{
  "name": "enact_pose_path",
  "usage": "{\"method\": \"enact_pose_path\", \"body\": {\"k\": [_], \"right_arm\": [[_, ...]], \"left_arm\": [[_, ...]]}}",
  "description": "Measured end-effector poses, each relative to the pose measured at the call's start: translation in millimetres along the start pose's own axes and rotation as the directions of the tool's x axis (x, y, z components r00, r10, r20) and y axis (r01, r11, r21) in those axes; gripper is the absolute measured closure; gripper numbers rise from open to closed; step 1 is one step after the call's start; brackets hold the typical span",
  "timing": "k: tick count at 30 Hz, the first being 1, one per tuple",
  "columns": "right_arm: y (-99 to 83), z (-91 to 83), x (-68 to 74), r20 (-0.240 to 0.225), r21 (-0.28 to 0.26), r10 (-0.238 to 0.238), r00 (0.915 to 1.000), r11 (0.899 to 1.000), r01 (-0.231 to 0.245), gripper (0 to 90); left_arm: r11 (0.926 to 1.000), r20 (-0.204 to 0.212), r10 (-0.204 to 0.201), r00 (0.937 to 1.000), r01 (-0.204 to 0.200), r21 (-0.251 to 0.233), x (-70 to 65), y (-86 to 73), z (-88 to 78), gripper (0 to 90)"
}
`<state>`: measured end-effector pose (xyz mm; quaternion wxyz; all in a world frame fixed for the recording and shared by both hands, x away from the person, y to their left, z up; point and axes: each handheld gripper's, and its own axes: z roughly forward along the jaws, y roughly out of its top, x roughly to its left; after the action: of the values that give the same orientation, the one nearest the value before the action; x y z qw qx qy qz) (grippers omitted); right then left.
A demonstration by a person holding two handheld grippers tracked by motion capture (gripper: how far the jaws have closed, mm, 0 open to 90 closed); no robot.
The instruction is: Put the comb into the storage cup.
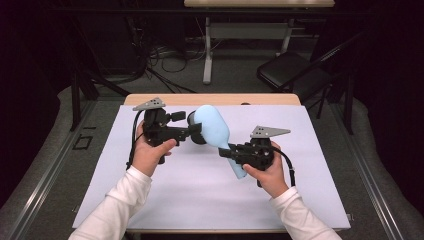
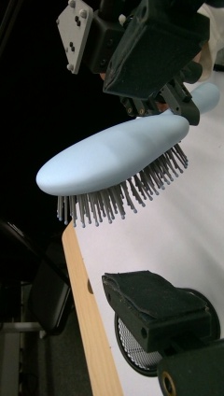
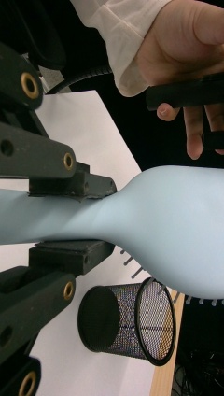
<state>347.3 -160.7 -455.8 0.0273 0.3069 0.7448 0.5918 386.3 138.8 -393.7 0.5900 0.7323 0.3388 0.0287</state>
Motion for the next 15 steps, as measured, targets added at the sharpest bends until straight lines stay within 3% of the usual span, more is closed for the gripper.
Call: {"method": "enact_pose_path", "body": {"k": [15], "right_arm": [[0.5, -0.8, 1.8, -0.013, -0.008, 0.002, 0.9999, 1.0, -0.002, 71.4]], "left_arm": [[0.9934, 0.035, -0.102, 0.9941, 0.1, 0.056, 7.7, 4.7, 15.0, 13.6]]}}
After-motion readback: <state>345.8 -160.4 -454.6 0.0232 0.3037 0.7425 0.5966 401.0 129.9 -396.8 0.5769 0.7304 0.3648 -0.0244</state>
